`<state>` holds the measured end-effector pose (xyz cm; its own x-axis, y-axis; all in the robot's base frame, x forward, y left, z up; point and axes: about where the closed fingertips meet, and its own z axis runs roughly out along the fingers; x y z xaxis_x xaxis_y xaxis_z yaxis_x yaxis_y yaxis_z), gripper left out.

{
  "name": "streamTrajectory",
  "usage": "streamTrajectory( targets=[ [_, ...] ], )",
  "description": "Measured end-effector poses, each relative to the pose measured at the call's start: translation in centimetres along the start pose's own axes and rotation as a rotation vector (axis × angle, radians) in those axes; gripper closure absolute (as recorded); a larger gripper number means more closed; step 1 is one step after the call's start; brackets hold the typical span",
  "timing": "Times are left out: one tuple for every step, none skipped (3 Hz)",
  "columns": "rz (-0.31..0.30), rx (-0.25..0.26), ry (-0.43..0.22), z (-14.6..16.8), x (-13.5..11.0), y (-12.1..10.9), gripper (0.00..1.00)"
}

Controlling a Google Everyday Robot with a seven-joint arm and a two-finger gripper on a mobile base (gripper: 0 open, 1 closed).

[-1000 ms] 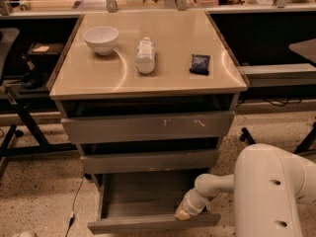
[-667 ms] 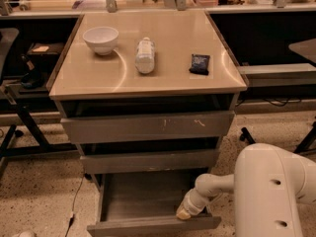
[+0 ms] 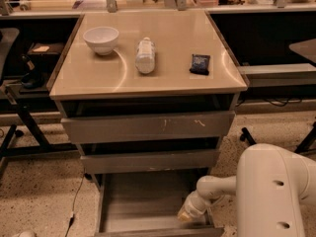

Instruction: Open bottom drawer

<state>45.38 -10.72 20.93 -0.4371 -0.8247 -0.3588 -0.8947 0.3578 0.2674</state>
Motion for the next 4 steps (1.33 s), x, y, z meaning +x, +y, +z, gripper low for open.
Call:
streamTrajectory(
  targets=[
    [0.009, -0.021, 0.002, 0.8, 0.2, -0.5, 1.0],
    [0.027, -0.049, 0.023, 2.7, 1.5, -0.6, 1.0],
    [0.049, -0.094, 0.053, 4.1, 3.1, 0.2, 1.0],
    [0.092, -0.134, 0.065, 3.8, 4.9, 2.2, 1.0]
  ],
)
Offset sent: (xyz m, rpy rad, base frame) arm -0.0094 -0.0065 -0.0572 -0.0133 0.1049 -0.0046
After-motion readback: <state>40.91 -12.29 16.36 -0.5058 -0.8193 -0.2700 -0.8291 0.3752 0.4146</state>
